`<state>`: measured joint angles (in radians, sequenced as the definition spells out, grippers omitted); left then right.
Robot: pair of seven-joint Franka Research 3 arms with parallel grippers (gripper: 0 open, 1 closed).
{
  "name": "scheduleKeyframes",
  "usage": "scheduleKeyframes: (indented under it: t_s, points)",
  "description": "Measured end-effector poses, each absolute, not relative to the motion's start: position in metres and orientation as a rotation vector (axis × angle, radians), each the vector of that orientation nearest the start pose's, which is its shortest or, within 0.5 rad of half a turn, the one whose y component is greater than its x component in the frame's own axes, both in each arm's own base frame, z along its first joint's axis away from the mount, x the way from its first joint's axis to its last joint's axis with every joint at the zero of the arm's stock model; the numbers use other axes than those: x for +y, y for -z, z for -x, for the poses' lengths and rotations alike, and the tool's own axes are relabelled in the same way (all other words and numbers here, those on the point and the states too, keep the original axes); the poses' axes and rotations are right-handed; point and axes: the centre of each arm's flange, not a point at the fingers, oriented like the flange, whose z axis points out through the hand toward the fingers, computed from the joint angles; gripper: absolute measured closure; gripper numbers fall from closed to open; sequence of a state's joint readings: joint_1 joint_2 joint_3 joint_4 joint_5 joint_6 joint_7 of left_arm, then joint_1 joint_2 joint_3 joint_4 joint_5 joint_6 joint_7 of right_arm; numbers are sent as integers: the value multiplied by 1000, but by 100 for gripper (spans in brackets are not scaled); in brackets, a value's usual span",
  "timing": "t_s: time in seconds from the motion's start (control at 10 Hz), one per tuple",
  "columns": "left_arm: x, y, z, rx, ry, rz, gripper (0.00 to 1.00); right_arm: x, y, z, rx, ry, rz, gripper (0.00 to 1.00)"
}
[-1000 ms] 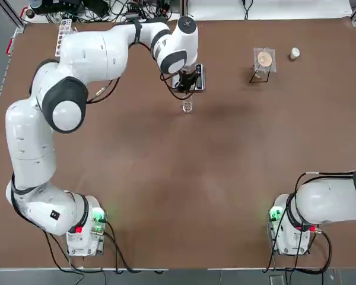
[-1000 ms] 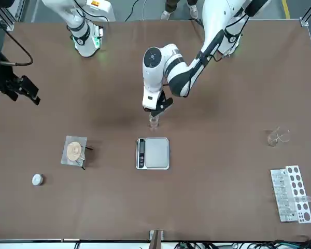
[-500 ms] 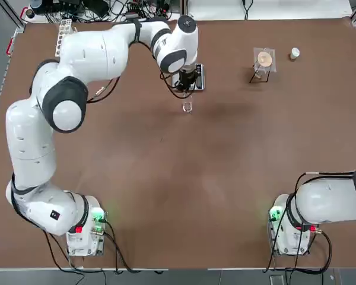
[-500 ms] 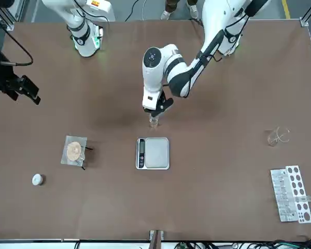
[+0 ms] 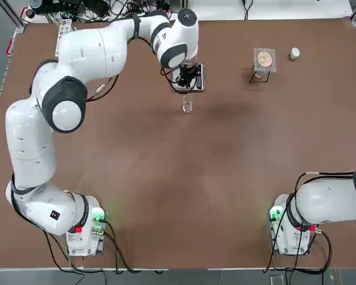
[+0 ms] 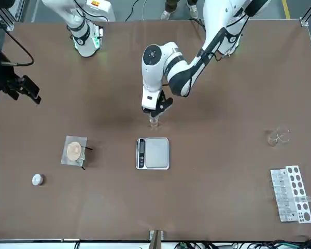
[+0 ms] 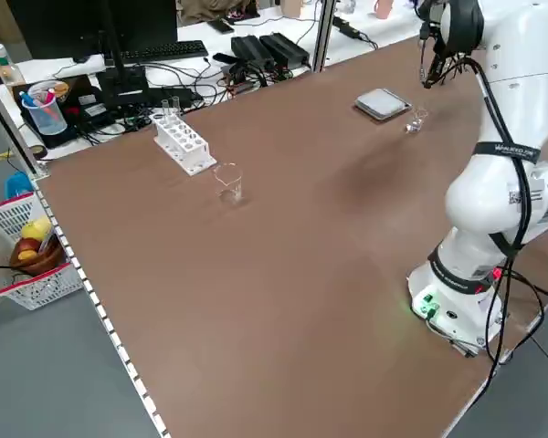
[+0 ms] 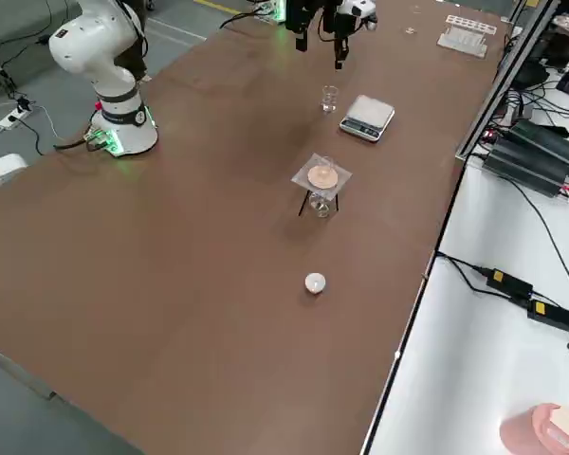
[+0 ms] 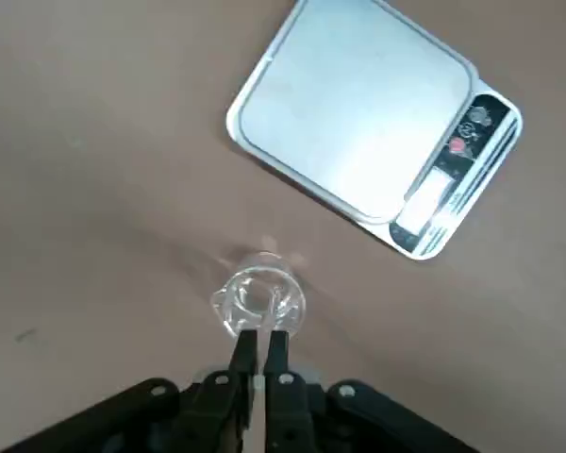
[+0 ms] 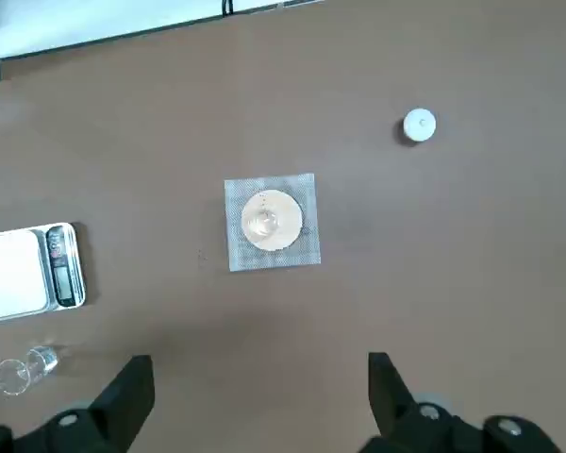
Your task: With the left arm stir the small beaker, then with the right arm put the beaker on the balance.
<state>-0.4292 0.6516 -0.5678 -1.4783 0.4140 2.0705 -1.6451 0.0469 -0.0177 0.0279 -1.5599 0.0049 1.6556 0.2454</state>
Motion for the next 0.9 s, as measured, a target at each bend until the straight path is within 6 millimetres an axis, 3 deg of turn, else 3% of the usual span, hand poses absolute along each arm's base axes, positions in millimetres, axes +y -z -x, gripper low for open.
scheduleKeyframes:
  t_s: [0.6, 0.8, 0.9]
  points:
    - [-536, -393, -454, -917, 68, 3044, 92, 42, -646, -556, 265, 159, 3105, 0]
    - [-524, -420, -450, -891, 24, 3028, 92, 43, -646, -555, 264, 156, 3106, 0]
    - [-509, -438, -456, -869, -1, 3032, 92, 43, -645, -555, 264, 153, 3106, 0]
